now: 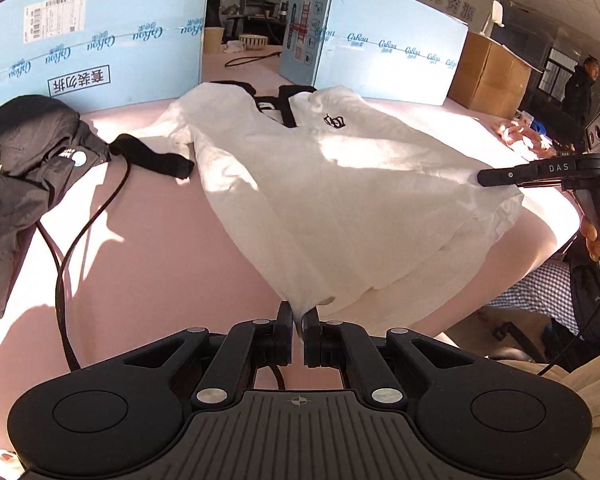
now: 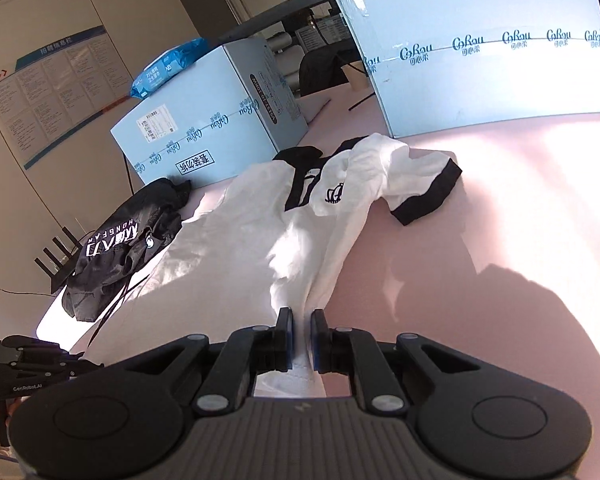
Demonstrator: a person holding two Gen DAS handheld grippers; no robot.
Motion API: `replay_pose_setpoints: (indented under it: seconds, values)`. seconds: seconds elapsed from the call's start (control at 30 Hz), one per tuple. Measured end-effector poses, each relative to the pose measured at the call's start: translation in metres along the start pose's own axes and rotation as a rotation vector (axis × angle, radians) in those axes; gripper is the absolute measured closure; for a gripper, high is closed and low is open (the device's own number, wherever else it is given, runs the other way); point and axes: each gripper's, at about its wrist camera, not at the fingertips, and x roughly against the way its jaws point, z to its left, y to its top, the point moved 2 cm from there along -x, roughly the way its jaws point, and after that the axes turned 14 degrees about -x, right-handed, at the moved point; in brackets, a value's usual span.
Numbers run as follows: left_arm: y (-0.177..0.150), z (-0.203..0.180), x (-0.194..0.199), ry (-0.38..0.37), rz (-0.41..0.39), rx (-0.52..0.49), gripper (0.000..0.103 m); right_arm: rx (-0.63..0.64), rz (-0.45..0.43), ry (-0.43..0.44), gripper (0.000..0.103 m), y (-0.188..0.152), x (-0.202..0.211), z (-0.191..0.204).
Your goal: Fold clothes
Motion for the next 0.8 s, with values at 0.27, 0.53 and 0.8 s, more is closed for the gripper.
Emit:
replay_pose_setpoints:
  seconds: [0.27, 0.53, 0.8]
  values:
    - [-0.019, 0.008, 0.01, 0.001, 0.043, 0.069, 0.097, -0.108, 0.053, 0.0, 0.063, -0.025, 0.0, -0.025]
    - [0.038, 0.045, 0.057, 0.11, -0.224, 0.122, 0.0, -0.032, -0.185, 0.063, 0.019, 0.025, 0.059, -0.011]
    - [0.105, 0.138, -0.031, 0.047, -0.226, 0.361, 0.0, -0.089, -0.214, 0.126, 0.018, 0.12, 0.005, -0.03]
